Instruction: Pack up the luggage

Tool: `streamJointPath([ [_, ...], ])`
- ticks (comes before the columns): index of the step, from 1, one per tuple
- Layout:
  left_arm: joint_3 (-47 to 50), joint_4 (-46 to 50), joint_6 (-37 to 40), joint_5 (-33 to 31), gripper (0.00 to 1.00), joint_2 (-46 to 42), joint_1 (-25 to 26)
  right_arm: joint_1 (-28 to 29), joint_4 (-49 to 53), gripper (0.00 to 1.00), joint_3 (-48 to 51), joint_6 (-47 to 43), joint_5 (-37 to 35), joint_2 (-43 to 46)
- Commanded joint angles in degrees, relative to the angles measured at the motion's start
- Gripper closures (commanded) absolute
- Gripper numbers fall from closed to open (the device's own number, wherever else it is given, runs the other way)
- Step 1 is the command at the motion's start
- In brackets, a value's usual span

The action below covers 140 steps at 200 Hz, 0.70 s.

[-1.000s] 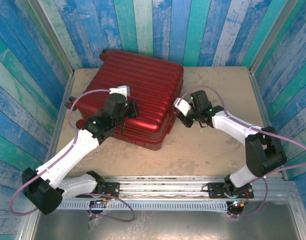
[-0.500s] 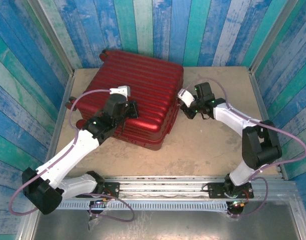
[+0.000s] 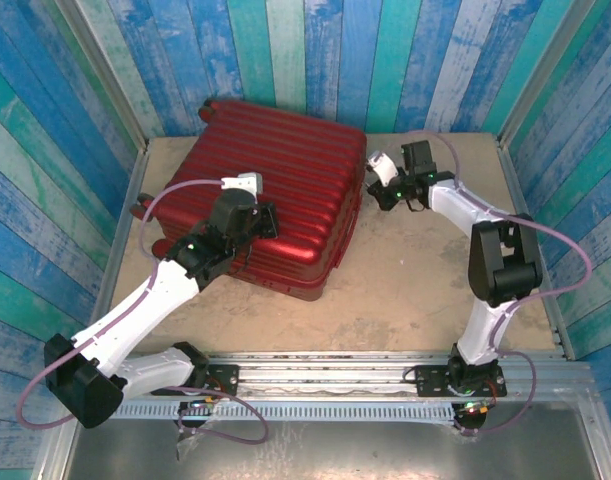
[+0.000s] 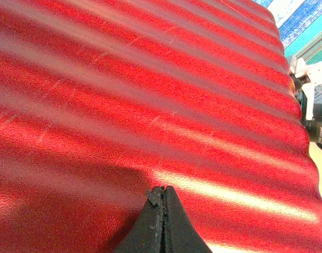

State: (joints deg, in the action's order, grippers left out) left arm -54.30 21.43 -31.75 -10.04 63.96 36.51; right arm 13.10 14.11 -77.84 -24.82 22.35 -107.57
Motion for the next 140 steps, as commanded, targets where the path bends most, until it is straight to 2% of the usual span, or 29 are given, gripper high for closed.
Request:
streamJointPath([
  [1,8.56,24.62,-1.43,5.77,1.00,7.53,1.61,-2.94,-2.07,1.00,-4.46,1.71,-3.84,-3.88],
  [140,8.16,25.41,-1.54,4.65,1.00,8.47,2.52,-4.23,-4.76,0.96,-20.60,3.55,-9.84,-19.28],
])
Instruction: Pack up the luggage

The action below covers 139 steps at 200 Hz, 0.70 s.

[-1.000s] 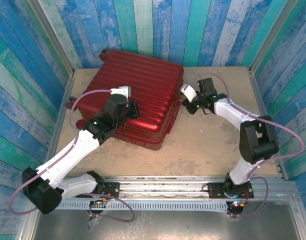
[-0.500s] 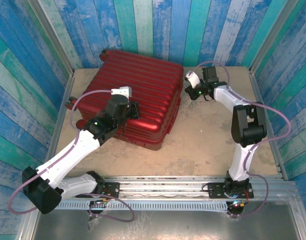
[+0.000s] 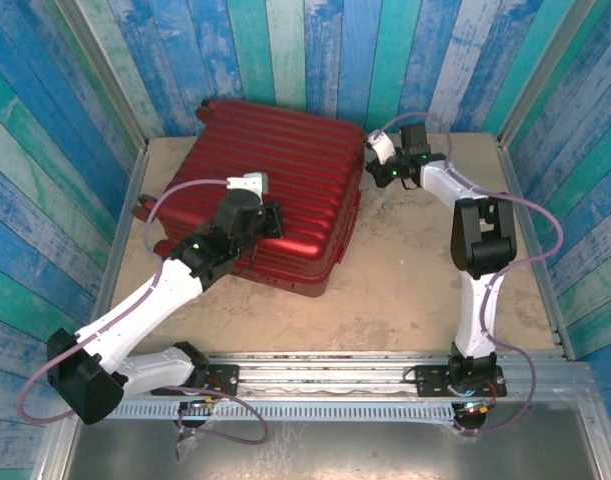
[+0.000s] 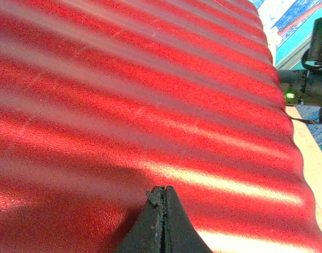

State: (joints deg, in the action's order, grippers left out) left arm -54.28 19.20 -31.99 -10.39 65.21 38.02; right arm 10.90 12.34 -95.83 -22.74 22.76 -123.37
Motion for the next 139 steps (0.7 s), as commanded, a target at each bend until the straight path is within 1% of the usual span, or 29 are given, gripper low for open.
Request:
streamJointPath([
  [1,8.14,27.64,-1.27,4.97,1.00,7.17,1.01,-2.02,-2.96,0.96,-2.70,1.47,-10.27,-3.51],
  [17,8.14,27.47,-1.37,4.91,1.00,7.04,1.00,-2.02,-3.54,0.94,-3.56,1.94,-10.84,-3.95],
  [26,8.14,27.38,-1.33,4.78,1.00,7.03,1.00,-2.02,-4.13,0.90,-3.82,2.51,-10.90,-4.14],
  [28,8.14,27.38,-1.37,4.84,1.00,7.10,1.00,-2.02,-4.22,0.88,-3.90,2.66,-10.90,-4.20],
  [37,8.00,27.47,-1.41,4.65,1.00,7.26,1.00,-1.97,-4.26,0.74,-4.16,3.47,-11.13,-4.33],
  [47,7.88,27.58,-1.56,4.20,1.00,7.52,1.00,-2.02,-3.55,0.62,-4.20,5.18,-12.03,-4.04],
  [59,7.46,27.86,-1.88,3.21,1.00,7.15,1.03,-2.17,-2.12,0.50,-3.85,9.92,-15.34,-2.81],
  [65,7.19,27.97,-2.09,2.68,1.00,6.99,1.00,-2.48,-0.31,0.45,-3.88,12.45,-15.56,-2.08],
  [72,6.80,28.08,-2.56,1.80,1.00,6.99,1.00,-3.00,2.40,0.43,-3.92,15.76,-15.47,-0.99],
  [78,6.48,28.12,-2.99,0.89,1.00,5.05,1.05,-3.66,4.27,0.43,-3.53,19.19,-15.13,0.06],
  [86,5.86,28.04,-3.57,-0.11,0.99,4.12,1.01,-4.88,5.37,0.43,-1.96,23.61,-12.01,1.79],
  [100,5.07,27.14,-4.39,-1.11,0.90,1.93,1.05,-7.47,2.34,0.44,4.80,31.26,-1.21,5.59],
  [112,4.46,26.02,-4.95,-1.74,0.76,0.07,1.01,-9.24,-5.10,0.44,13.25,38.25,7.21,9.27],
  [127,4.12,25.03,-5.89,-2.47,0.54,-1.98,1.00,-9.96,-15.97,0.41,23.19,46.86,15.17,12.76],
  [139,4.44,24.43,-7.02,-2.95,0.46,-3.44,1.00,-9.85,-23.42,0.38,28.89,52.34,20.38,13.93],
])
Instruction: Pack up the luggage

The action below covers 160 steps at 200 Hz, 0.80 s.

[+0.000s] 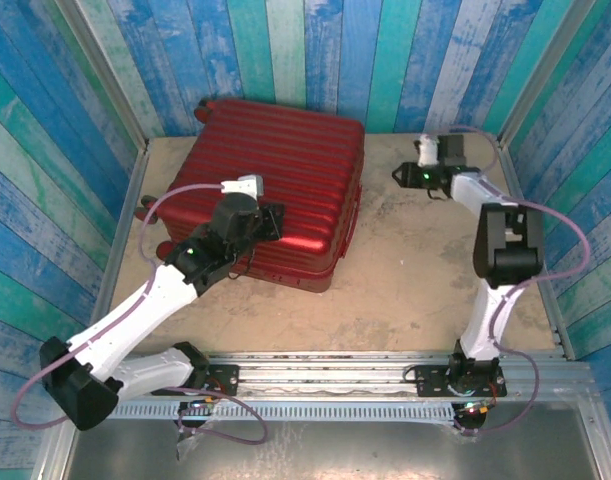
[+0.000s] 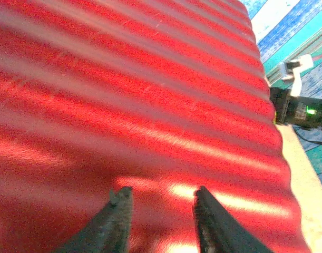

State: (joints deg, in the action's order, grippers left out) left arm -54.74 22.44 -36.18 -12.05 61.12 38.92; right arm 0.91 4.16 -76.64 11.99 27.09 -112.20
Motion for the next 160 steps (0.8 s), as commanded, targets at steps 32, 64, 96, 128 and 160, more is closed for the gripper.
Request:
streamJointPath([
  [32,8.48,18.08,-7.86,-0.47,0.30,-3.50,0.13,1.91,-36.11,0.32,18.98,30.27,23.69,1.54],
  [64,12.62,16.47,-14.21,-1.40,0.23,-8.99,0.11,5.43,-43.29,0.31,18.04,34.83,26.56,-2.85],
  [96,17.77,15.82,-21.24,-6.20,0.24,-18.09,0.13,7.73,-46.55,0.31,16.89,36.94,26.72,-6.04],
  [128,22.91,15.29,-25.06,-10.58,0.24,-25.55,0.13,9.26,-51.21,0.37,16.03,39.86,27.30,-9.46],
  [160,25.53,13.04,-25.49,-10.90,0.26,-23.51,0.13,9.82,-54.00,0.79,15.29,41.26,27.34,-11.11],
])
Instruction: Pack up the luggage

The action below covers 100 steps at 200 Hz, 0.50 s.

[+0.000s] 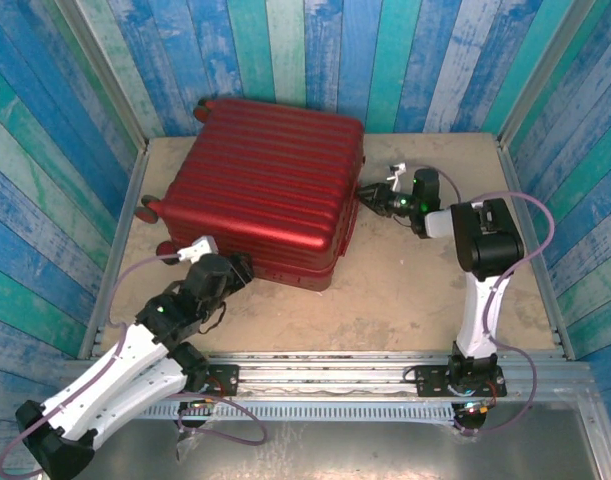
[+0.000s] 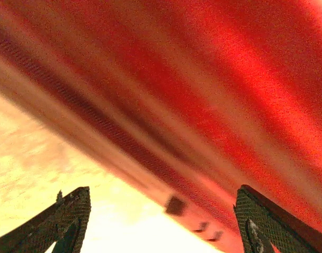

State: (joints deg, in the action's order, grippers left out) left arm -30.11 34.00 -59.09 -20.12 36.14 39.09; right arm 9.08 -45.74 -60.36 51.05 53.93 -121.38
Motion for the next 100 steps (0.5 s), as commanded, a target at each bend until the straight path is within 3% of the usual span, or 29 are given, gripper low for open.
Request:
streamJointPath([
  [1,0.96,1.45,-2.60,-2.87,0.26,1.69,-0.06,1.64,-4.23,0.81,-0.99,2.21,0.53,-1.93],
  [20,1.18,-0.03,-2.72,-5.52,0.25,4.49,-0.07,1.64,-4.42,0.99,0.11,1.56,0.99,-0.83],
  [48,0.32,-4.57,0.05,-9.93,0.23,7.25,-1.61,1.94,-1.82,1.00,6.69,-2.97,-1.05,4.81],
  [75,0.12,-10.74,5.03,-0.60,0.23,11.93,-10.39,5.38,0.86,0.99,17.67,-7.89,-7.41,13.36],
  [100,-1.35,-14.38,8.03,4.96,0.21,17.51,-14.74,14.29,2.78,0.99,27.39,-11.38,-18.70,21.29],
])
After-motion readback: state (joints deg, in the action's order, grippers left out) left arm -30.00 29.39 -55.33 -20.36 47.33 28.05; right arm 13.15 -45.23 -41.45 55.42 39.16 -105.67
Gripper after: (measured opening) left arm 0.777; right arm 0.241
